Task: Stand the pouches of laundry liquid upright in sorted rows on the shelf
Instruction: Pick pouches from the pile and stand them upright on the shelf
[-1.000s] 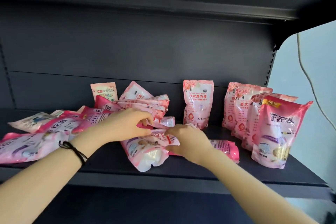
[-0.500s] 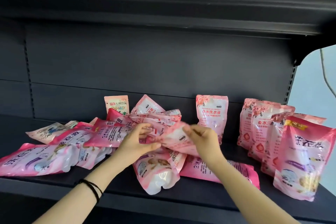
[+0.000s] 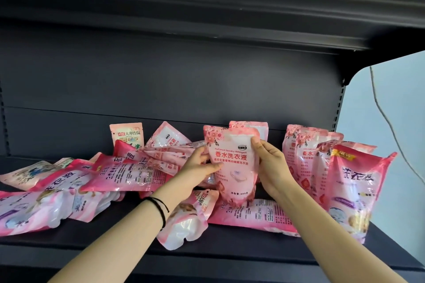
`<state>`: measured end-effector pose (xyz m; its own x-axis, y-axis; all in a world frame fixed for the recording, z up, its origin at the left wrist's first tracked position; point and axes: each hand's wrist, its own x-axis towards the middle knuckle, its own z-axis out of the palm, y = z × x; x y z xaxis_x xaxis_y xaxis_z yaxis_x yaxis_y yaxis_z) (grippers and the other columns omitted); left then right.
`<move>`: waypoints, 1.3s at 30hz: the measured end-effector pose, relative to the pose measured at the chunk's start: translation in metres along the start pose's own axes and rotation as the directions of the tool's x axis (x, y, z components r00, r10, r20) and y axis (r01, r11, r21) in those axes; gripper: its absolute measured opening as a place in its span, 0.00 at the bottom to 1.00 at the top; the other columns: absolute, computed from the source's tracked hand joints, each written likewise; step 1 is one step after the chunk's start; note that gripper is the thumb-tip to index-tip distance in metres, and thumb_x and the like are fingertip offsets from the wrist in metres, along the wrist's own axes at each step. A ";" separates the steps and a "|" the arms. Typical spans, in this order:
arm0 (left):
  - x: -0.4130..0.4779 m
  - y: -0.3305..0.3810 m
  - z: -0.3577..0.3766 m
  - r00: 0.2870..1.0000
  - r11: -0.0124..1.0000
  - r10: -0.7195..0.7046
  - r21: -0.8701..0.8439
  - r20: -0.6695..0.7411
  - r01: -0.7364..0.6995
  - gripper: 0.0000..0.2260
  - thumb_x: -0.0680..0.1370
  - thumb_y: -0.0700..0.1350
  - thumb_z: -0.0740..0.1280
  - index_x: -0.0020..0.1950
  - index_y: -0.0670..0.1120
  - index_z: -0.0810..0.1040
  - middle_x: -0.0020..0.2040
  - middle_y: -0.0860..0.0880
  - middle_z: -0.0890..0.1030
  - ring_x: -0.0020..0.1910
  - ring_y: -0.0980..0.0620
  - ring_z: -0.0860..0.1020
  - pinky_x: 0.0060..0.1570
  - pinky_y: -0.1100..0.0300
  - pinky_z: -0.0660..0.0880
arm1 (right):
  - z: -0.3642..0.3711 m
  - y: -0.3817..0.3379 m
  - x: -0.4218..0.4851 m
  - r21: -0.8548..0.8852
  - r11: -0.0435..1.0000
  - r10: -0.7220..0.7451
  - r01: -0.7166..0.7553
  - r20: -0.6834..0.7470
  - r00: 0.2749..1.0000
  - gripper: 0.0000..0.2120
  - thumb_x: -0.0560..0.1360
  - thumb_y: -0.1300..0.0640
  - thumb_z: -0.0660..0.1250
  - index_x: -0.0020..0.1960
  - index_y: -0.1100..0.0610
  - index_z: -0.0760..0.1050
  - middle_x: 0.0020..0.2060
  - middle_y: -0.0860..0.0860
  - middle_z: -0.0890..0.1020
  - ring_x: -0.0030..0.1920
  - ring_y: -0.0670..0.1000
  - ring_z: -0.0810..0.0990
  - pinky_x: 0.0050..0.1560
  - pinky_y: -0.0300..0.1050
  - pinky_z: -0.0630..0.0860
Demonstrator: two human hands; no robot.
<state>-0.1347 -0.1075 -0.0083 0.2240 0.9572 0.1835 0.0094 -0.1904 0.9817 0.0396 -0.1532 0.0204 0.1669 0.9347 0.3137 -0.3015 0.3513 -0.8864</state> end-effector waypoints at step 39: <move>0.086 -0.048 0.106 0.999 0.840 -0.041 0.540 -0.026 0.049 0.18 0.75 0.42 0.71 0.63 0.46 0.71 0.54 0.51 0.78 0.49 0.55 0.75 0.37 0.71 0.70 | -0.113 0.050 0.081 -0.531 0.813 0.133 -0.239 -0.232 0.964 0.20 0.75 0.60 0.70 0.63 0.53 0.66 0.55 0.51 0.79 0.56 0.55 0.79 0.55 0.55 0.79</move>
<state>-0.0125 -0.0396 -0.0457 0.1979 0.9695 0.1444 0.5452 -0.2313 0.8058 0.1444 -0.0664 -0.0368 0.3383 0.9350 0.1059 0.2136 0.0333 -0.9764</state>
